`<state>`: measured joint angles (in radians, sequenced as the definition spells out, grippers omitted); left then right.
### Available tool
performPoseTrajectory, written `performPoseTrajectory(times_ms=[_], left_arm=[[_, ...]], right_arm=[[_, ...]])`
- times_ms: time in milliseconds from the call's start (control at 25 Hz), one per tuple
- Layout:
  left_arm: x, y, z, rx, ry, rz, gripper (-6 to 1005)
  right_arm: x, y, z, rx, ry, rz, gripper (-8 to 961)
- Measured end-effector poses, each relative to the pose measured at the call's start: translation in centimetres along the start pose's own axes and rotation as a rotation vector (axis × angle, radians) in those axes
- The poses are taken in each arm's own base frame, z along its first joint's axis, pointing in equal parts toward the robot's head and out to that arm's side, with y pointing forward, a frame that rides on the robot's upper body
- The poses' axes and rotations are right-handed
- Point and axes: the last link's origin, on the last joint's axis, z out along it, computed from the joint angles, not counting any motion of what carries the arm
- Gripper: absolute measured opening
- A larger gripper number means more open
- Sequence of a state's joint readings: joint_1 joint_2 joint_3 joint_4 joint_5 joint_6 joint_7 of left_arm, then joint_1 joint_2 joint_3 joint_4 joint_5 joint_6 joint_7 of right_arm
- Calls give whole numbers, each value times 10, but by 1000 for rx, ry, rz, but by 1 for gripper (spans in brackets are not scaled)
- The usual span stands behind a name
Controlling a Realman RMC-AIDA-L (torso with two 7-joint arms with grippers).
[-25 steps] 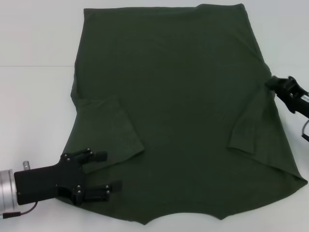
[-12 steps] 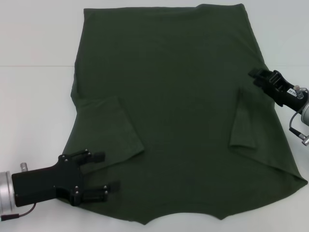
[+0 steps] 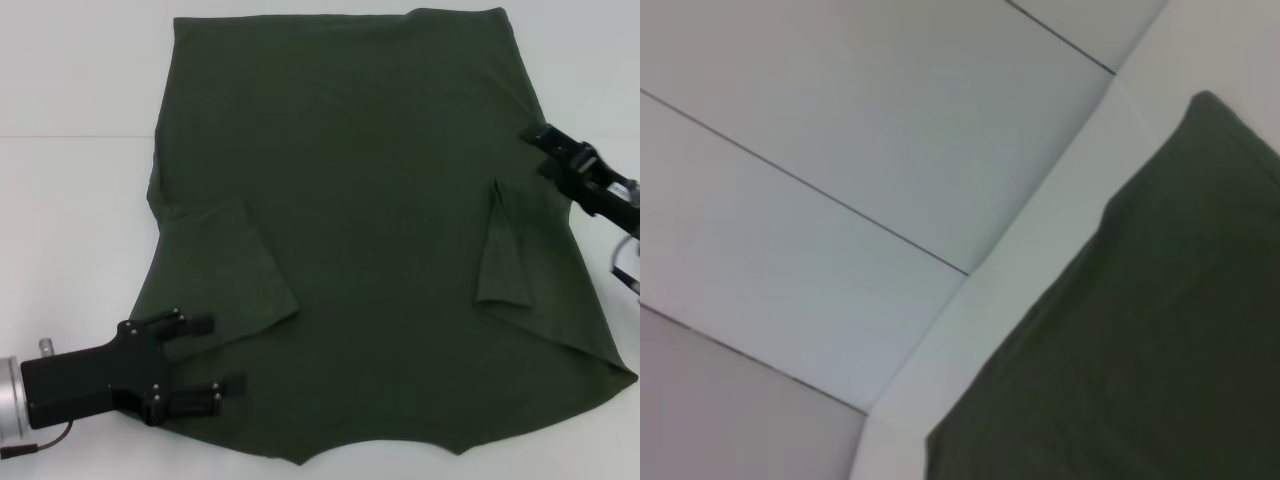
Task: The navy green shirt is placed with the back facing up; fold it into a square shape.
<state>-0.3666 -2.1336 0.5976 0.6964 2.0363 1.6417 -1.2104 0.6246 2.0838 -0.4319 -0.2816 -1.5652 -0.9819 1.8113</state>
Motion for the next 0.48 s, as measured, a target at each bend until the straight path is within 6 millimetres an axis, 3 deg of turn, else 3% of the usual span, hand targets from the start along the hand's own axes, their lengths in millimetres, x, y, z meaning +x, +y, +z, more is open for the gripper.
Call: performPoseTrajectory(times_ms=[240, 480], left_arm=[[2, -5, -6, 32, 25, -87, 908], [11, -13, -11, 16, 21, -219, 909]], right_arm=[[-10, -7, -49, -128, 7, -96, 766], [0, 0, -97, -311, 95, -379, 804]])
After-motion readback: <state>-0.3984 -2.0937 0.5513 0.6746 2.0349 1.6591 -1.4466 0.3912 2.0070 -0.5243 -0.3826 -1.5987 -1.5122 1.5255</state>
